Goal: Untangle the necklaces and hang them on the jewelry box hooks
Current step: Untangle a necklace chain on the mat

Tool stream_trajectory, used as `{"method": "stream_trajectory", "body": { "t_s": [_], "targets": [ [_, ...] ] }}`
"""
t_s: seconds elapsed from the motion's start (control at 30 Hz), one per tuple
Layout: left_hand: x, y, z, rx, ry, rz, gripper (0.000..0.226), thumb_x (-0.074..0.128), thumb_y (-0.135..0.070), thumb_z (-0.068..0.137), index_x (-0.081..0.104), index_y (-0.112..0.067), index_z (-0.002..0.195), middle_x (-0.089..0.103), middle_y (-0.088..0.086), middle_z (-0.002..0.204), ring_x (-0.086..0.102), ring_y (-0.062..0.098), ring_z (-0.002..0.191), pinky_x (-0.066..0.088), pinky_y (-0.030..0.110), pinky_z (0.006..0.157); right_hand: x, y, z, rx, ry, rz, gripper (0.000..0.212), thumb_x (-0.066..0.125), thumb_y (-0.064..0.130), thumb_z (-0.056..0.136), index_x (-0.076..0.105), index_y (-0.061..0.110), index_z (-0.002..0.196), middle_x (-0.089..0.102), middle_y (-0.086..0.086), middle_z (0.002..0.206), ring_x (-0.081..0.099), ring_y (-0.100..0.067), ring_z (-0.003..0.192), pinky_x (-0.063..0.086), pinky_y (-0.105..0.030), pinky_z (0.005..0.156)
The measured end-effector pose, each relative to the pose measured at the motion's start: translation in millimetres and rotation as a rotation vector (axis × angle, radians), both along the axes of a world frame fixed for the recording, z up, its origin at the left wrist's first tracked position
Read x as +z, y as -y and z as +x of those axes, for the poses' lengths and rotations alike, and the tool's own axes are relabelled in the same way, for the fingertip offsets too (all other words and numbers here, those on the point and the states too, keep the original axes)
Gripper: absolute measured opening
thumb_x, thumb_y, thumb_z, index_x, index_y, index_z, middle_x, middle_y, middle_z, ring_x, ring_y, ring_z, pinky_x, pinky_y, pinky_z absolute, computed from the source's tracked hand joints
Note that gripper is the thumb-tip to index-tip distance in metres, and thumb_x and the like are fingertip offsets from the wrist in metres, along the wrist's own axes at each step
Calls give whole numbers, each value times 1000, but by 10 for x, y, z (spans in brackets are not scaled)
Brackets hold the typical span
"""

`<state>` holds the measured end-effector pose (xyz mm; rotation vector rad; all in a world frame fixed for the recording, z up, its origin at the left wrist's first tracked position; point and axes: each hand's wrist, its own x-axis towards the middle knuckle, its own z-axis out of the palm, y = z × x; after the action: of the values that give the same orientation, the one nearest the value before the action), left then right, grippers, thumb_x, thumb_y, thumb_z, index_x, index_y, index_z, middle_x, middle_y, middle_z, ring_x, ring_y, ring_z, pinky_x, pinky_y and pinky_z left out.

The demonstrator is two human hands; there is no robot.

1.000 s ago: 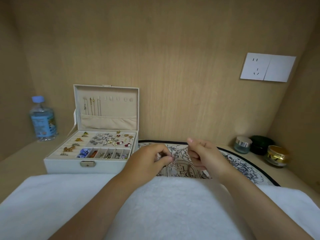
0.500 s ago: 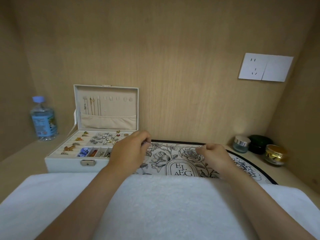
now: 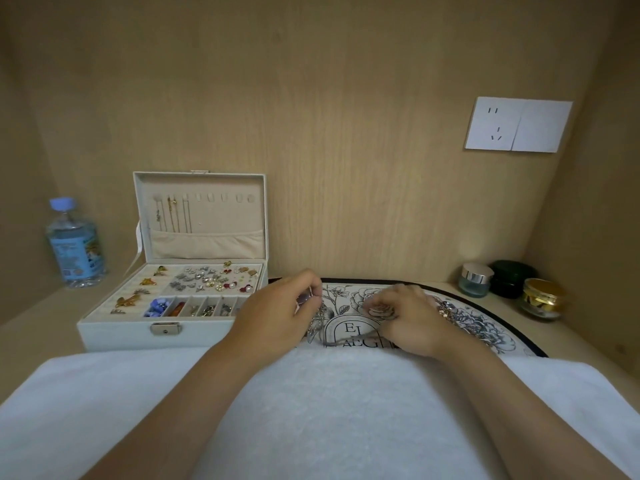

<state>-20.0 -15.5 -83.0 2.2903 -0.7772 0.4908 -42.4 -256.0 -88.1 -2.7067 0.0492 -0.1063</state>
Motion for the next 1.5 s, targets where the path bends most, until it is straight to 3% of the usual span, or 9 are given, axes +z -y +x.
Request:
{"method": "stream_trajectory", "body": {
  "t_s": [0.1, 0.17, 0.27, 0.4, 0.63, 0.87, 1.2, 1.4, 1.5],
  "targets": [
    [-7, 60, -49, -65, -17, -40, 7, 56, -33, 96, 52, -37, 92, 58, -17, 80, 53, 5, 71, 48, 32, 67, 54, -192, -36, 215, 40, 661, 45, 55, 15, 74, 71, 31, 113, 68, 6, 123, 56, -13, 125, 44, -32, 106],
    [-15, 80, -55, -104, -41, -77, 8, 56, -31, 97, 52, -36, 91, 56, -18, 77, 52, 8, 67, 47, 33, 65, 64, -299, -52, 327, -3, 840, 34, 63, 8, 85, 70, 13, 118, 75, -3, 111, 68, -14, 107, 52, -24, 93],
    [-18, 92, -50, -151, -95, -140, 11, 56, -25, 97, 53, -32, 89, 55, -18, 74, 50, 9, 61, 44, 29, 60, 43, -377, -54, 318, -18, 887, 20, 66, 0, 91, 72, 6, 109, 74, -5, 86, 68, -13, 78, 54, -23, 80],
    [-46, 132, -58, -150, -234, -244, 14, 58, -17, 95, 57, -27, 84, 56, -16, 80, 51, 0, 69, 43, 16, 65, 41, -277, -24, 243, 39, 846, 9, 73, 7, 88, 77, 8, 96, 76, -5, 85, 69, -12, 81, 55, -27, 86],
    [-115, 229, -21, -196, -603, -474, 13, 54, -8, 97, 54, -13, 84, 71, 7, 72, 57, 18, 64, 40, 38, 69, 112, -223, -45, 253, 40, 714, 9, 80, 7, 80, 76, 14, 84, 72, 0, 76, 64, -9, 73, 52, -26, 77],
    [-166, 207, -20, -179, -465, -257, 19, 55, -18, 97, 54, -29, 82, 51, -13, 63, 45, 7, 56, 39, 30, 59, 121, -151, -28, 272, 6, 573, 10, 80, 5, 81, 77, 12, 88, 72, 4, 75, 61, -11, 73, 51, -30, 77],
    [-159, 174, -9, -105, -368, -226, 12, 63, -28, 90, 63, -38, 84, 63, -14, 81, 60, 11, 59, 54, 43, 71, 89, -193, -16, 188, 71, 618, 8, 82, 17, 81, 79, 24, 79, 77, -10, 84, 64, -22, 77, 53, -57, 89],
    [-143, 218, -30, -69, -329, -304, 17, 63, -23, 91, 56, -38, 88, 65, -15, 79, 66, 10, 67, 56, 48, 75, 114, -217, -59, 297, 9, 771, 6, 71, 5, 90, 75, 7, 85, 73, -12, 80, 67, -17, 78, 54, -27, 83],
    [-154, 216, -25, -59, -298, -283, 18, 62, -20, 91, 63, -37, 85, 66, -15, 83, 70, 13, 75, 57, 48, 77, 127, -242, -53, 337, -33, 888, 10, 63, 4, 94, 70, 4, 87, 69, -12, 80, 65, -20, 77, 56, -27, 81]
  ]
}}
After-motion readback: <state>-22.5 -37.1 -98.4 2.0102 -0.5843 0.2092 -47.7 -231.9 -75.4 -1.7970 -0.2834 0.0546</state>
